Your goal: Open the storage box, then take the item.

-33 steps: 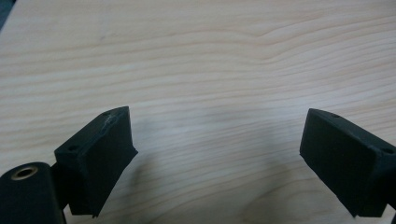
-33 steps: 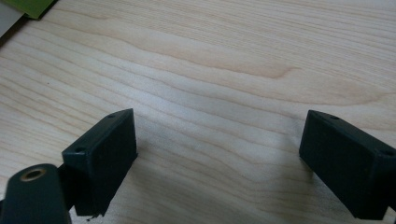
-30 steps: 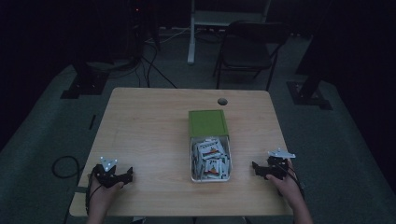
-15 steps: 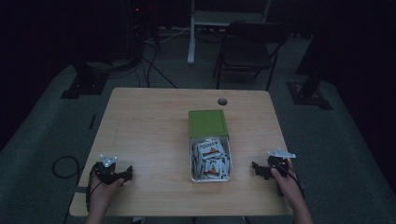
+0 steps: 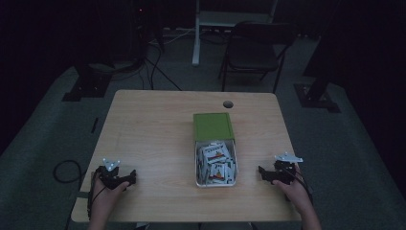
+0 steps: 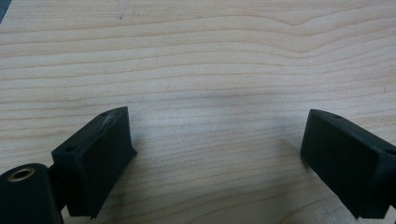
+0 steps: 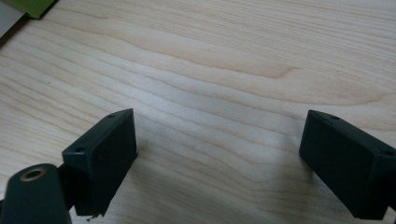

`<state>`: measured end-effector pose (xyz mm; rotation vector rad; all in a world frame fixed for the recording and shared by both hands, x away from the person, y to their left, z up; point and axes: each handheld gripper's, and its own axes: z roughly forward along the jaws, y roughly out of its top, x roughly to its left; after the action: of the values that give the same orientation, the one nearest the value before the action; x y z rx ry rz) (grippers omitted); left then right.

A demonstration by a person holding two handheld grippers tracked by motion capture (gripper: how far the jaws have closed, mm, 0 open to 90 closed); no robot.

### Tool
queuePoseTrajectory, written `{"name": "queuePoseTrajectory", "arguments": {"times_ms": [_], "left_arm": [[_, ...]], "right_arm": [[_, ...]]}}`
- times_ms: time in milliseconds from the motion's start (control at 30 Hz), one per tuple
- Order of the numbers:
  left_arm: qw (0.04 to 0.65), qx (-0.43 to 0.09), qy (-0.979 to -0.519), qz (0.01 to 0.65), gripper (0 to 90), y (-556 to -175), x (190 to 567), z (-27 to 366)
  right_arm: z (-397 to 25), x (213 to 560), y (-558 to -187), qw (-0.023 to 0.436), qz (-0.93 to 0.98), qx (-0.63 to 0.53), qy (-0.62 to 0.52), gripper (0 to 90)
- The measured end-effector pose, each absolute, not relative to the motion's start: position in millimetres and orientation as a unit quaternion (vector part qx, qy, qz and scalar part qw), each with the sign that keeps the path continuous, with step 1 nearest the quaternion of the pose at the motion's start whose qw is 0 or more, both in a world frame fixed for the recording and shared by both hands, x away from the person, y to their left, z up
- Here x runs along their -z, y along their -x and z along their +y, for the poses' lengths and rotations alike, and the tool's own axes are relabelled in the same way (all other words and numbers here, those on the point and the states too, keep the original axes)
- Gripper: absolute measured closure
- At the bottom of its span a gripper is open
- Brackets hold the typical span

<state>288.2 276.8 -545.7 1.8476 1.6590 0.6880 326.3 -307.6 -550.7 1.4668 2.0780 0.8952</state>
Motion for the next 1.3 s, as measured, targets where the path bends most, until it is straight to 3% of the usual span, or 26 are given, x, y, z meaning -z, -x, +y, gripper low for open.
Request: {"name": "queuePoseTrajectory", "arguments": {"times_ms": [500, 1300], "left_arm": [[0.278, -0.257, -0.689, 0.618, 9.0, -288, 546, 277], [0.278, -0.256, -0.689, 0.618, 9.0, -288, 546, 277]], "right_arm": [[-301, 545, -322, 0.212, 0.76, -0.324, -0.521, 13.1], [-282, 486, -317, 0.231, 0.754, -0.355, -0.502, 15.2]]}}
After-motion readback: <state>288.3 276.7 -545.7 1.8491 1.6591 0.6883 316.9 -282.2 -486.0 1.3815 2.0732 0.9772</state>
